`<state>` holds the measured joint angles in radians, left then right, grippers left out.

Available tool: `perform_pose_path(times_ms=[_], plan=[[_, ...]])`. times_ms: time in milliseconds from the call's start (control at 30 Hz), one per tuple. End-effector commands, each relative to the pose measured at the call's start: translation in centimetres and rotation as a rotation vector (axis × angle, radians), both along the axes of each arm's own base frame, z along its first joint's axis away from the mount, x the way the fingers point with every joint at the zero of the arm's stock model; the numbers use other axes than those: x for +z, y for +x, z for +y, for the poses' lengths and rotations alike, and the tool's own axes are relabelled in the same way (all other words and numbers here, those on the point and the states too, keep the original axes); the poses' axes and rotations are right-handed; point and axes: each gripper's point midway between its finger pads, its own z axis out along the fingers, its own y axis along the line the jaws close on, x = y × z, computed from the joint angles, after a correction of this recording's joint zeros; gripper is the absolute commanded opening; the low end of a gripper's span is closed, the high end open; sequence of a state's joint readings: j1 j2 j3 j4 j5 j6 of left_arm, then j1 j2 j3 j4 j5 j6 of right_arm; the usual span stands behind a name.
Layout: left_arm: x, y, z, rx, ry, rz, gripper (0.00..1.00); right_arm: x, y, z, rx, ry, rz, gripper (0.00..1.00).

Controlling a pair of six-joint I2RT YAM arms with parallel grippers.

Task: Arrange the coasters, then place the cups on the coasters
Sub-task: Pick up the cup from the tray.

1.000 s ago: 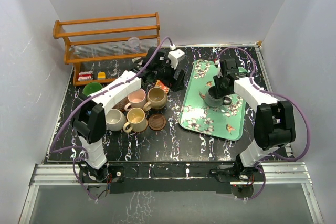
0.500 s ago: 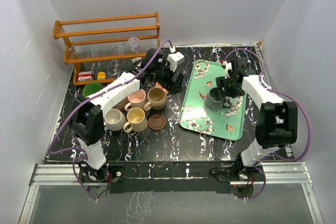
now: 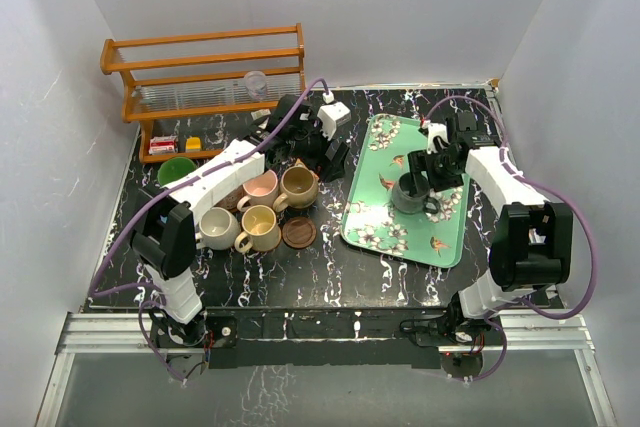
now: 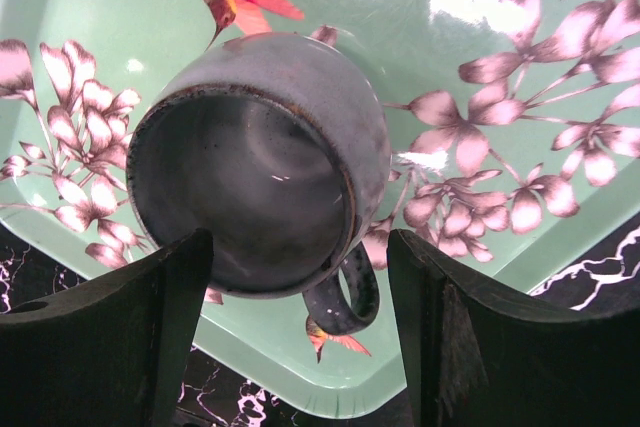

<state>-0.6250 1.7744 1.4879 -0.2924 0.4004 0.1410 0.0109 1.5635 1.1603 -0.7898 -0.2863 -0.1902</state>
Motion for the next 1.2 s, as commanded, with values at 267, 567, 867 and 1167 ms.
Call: perform_pose_path(times_ms=[267, 567, 867, 1167], plan=[[3.3, -0.4, 0.8, -0.008, -0.022, -0.092, 0.93, 0.9, -3.1, 1.1, 0.105, 0.050, -0.005, 0.74], [3.5, -0.6, 1.1, -0.011, -0.018, -0.106, 0.93, 2.4, -3.1, 0.2, 0.104, -0.001, -0.068, 0.74], [3.8, -0.7, 1.3, -0.015, -0.017, -0.123, 0.94, 2.6, -5.3, -0.5, 0.277, -0.031, -0.106, 0.75], [3.9, -0.9, 1.3, -0.025, -0.023, -0.124, 0.94, 1.5, -6.6, -0.6, 0.393, -0.053, -0.093, 0.75]])
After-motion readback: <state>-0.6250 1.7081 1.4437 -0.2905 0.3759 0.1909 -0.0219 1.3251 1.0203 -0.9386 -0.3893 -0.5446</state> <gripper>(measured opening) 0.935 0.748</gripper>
